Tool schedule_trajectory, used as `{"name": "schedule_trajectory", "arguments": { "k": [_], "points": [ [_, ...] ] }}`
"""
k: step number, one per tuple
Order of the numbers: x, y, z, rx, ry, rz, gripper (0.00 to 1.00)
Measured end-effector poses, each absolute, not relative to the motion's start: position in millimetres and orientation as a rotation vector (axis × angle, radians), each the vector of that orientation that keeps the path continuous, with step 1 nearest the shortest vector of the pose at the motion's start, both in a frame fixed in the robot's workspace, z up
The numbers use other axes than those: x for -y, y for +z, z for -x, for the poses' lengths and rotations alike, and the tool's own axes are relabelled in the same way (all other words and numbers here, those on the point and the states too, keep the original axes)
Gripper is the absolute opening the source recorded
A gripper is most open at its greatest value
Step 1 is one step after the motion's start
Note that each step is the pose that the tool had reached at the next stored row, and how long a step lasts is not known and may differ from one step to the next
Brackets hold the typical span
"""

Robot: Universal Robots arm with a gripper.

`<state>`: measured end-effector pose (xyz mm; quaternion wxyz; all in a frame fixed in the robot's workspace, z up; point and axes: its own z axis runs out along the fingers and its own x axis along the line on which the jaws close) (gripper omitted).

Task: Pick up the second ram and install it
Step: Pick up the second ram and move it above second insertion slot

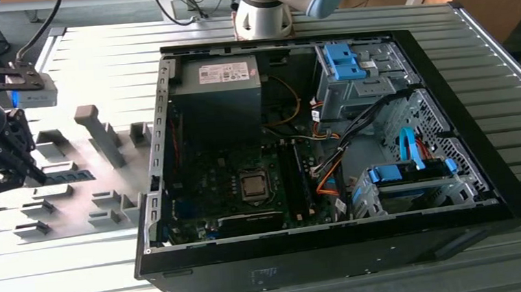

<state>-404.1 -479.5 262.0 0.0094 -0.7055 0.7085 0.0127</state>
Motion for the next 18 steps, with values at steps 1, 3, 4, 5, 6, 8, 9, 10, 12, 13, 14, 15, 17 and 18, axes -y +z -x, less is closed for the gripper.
{"name": "schedule_trajectory", "arguments": {
  "k": [1, 3, 4, 5, 6, 8, 9, 10, 12, 13, 14, 15, 17, 18],
  "points": [
    [479.5, 262.5, 404.1, -2.213, 0.04, 2.203, 0.14],
    [479.5, 263.9, 404.1, -2.213, 0.04, 2.203, 0.14],
    [479.5, 264.5, 404.2, -2.213, 0.04, 2.203, 0.14],
    [479.5, 265.2, 404.1, -2.213, 0.04, 2.203, 0.14],
    [479.5, 265.9, 404.2, -2.213, 0.04, 2.203, 0.14],
    [479.5, 267.3, 404.2, -2.213, 0.04, 2.203, 0.14],
    [479.5, 268.0, 404.1, -2.213, 0.04, 2.203, 0.14],
    [479.5, 268.7, 404.2, -2.213, 0.04, 2.203, 0.14],
    [479.5, 270.3, 404.1, -2.213, 0.04, 2.203, 0.14],
    [479.5, 271.1, 404.1, -2.213, 0.04, 2.203, 0.14],
    [479.5, 271.8, 404.2, -2.213, 0.04, 2.203, 0.14],
    [479.5, 272.5, 404.1, -2.213, 0.039, 2.203, 0.14],
    [479.5, 273.9, 404.1, -2.213, 0.04, 2.203, 0.14],
    [479.5, 274.5, 404.1, -2.213, 0.04, 2.203, 0.14]
  ]
}}
